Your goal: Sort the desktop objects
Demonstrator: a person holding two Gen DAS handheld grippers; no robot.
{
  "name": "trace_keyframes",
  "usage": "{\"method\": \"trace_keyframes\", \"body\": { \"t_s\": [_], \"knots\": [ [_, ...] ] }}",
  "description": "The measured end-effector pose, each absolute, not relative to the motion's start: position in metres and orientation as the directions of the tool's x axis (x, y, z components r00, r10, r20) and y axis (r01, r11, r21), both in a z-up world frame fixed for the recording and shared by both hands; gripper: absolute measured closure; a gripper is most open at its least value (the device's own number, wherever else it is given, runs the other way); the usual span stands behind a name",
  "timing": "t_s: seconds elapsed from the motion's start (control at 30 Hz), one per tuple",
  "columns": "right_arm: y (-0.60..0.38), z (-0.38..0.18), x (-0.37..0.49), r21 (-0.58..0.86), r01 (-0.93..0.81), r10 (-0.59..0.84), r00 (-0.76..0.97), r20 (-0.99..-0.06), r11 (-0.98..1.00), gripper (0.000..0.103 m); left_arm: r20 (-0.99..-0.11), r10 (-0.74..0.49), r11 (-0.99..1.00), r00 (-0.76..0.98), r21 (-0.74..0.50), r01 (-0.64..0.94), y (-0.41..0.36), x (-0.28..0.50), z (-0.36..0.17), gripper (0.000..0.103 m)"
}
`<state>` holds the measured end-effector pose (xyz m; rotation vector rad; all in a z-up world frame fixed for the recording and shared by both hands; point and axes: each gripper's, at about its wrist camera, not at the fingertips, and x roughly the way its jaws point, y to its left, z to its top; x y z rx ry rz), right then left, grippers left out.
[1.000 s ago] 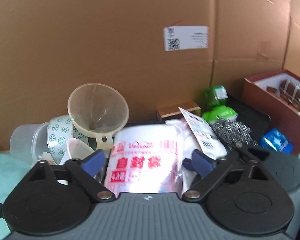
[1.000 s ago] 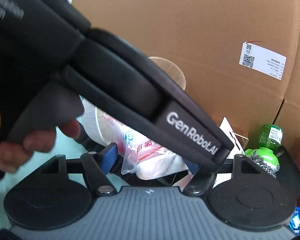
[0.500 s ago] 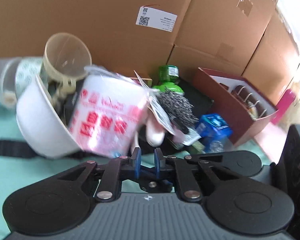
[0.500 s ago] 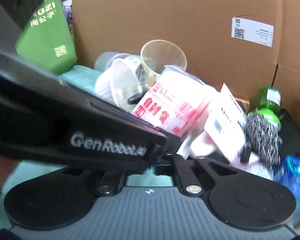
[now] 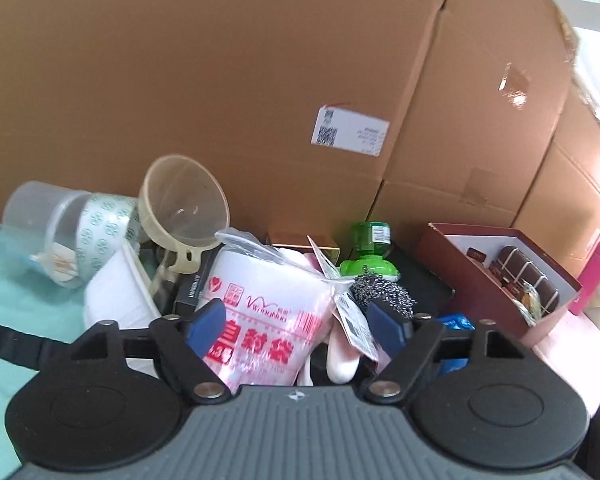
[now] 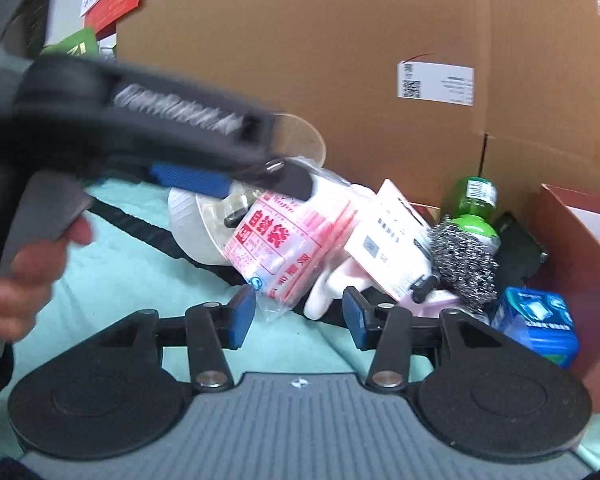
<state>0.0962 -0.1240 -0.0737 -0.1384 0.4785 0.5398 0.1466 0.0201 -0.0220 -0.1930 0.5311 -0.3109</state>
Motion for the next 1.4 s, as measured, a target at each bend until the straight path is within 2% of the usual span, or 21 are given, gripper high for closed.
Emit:
{"method": "trace_keyframes", "body": {
  "t_s": [0.13,0.37,0.47,0.6,0.67,0.73,0.83,0.9,1.03,1.33,1.4],
  "knots": [
    [-0.113,-0.082,0.102,-0.004,-0.534,0.464,0.739,-0.488,0.846,0.055,-0.501,-0.301,0.950,0.811,-0.232,0.209,0.015,0.168,-0.027,0.020],
    [-0.098,-0.085,0.109,-0.014,-0.549,0.473,0.732,-0.490,0.836,0.053,-0.499,-0.202,0.979,0.843,-0.111,0.169,0.029,0.189,-0.026,0.006],
    [-0.090,-0.088,0.116,-0.011,-0.562,0.484,0.722,-0.495,0.827,0.053,-0.522,-0.207,0.976,0.828,-0.047,0.215,0.024,0.197,-0.027,0.000],
    [-0.083,-0.094,0.129,-0.008,-0.567,0.487,0.714,-0.503,0.824,0.048,-0.579,-0.219,0.945,0.785,0.075,0.318,0.002,0.205,-0.036,0.000],
    [-0.084,-0.097,0.133,0.007,-0.568,0.494,0.709,-0.502,0.823,0.044,-0.593,-0.240,0.925,0.768,0.100,0.366,-0.004,0.201,-0.037,0.000],
    [-0.089,-0.097,0.133,0.033,-0.569,0.508,0.704,-0.496,0.822,0.044,-0.608,-0.269,0.904,0.747,0.108,0.414,-0.008,0.192,-0.037,0.001],
    [-0.097,-0.095,0.130,0.077,-0.578,0.535,0.687,-0.492,0.813,0.046,-0.607,-0.302,0.896,0.735,0.082,0.436,-0.009,0.178,-0.035,0.009],
    [-0.101,-0.094,0.125,0.081,-0.581,0.541,0.686,-0.486,0.810,0.047,-0.606,-0.332,0.892,0.723,0.046,0.449,-0.008,0.170,-0.032,0.020],
    [-0.112,-0.090,0.115,0.121,-0.579,0.557,0.675,-0.483,0.806,0.047,-0.604,-0.371,0.896,0.705,-0.035,0.442,-0.005,0.162,-0.037,0.024],
    [-0.144,-0.081,0.057,0.096,-0.599,0.561,0.667,-0.489,0.795,0.048,-0.584,-0.503,0.847,0.637,-0.189,0.496,-0.010,0.113,-0.041,0.030],
    [-0.153,-0.084,0.047,0.073,-0.571,0.521,0.679,-0.517,0.818,0.047,-0.570,-0.522,0.843,0.635,-0.229,0.487,-0.005,0.102,-0.040,0.033]
  ]
}}
